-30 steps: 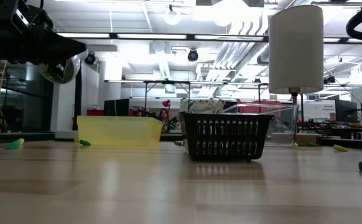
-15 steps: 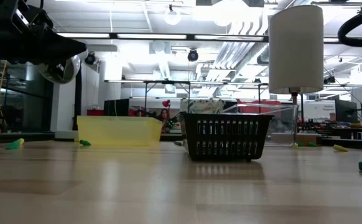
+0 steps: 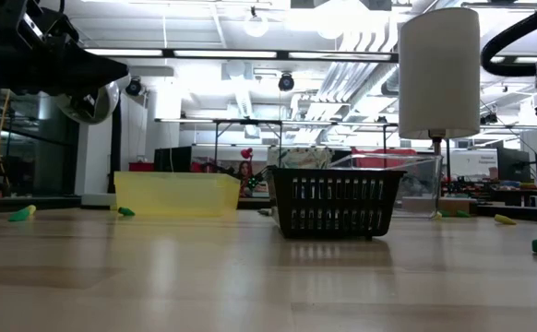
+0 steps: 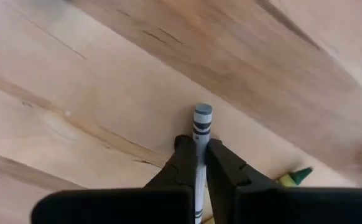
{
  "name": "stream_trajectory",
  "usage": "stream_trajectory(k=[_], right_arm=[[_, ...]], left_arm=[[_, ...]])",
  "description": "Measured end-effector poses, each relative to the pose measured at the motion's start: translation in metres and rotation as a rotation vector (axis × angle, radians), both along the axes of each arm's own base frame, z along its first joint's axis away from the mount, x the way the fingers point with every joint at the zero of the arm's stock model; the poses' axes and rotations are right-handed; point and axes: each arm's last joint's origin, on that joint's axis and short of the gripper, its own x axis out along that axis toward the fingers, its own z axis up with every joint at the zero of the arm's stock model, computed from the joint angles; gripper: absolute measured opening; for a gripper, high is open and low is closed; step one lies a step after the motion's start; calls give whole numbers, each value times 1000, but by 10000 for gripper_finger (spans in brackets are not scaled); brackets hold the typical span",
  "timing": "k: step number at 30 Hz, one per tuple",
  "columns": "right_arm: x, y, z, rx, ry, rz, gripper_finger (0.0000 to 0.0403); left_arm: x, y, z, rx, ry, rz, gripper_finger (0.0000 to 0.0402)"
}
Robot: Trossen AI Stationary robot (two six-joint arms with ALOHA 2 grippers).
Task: Sort crayons
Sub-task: Put the gray crayon into the yellow transparent bin
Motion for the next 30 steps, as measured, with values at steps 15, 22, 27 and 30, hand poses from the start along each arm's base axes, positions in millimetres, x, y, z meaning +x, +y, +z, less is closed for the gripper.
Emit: stream_trajectory(k=[15,22,27,30], right_arm=[[1,-49,76,-393,-507,228,1],[47,-76,81,-588,-683,364,1],[83,-95,102,-796,-871,505,1],[99,-114,114,-856,-945,558,1]], left_arm=[[0,0,1,4,-9,5,3],[-1,0,12,58,-116,19,3],[-2,0,19,61,-188,20,3],[0,0,20,62,-192,19,3]])
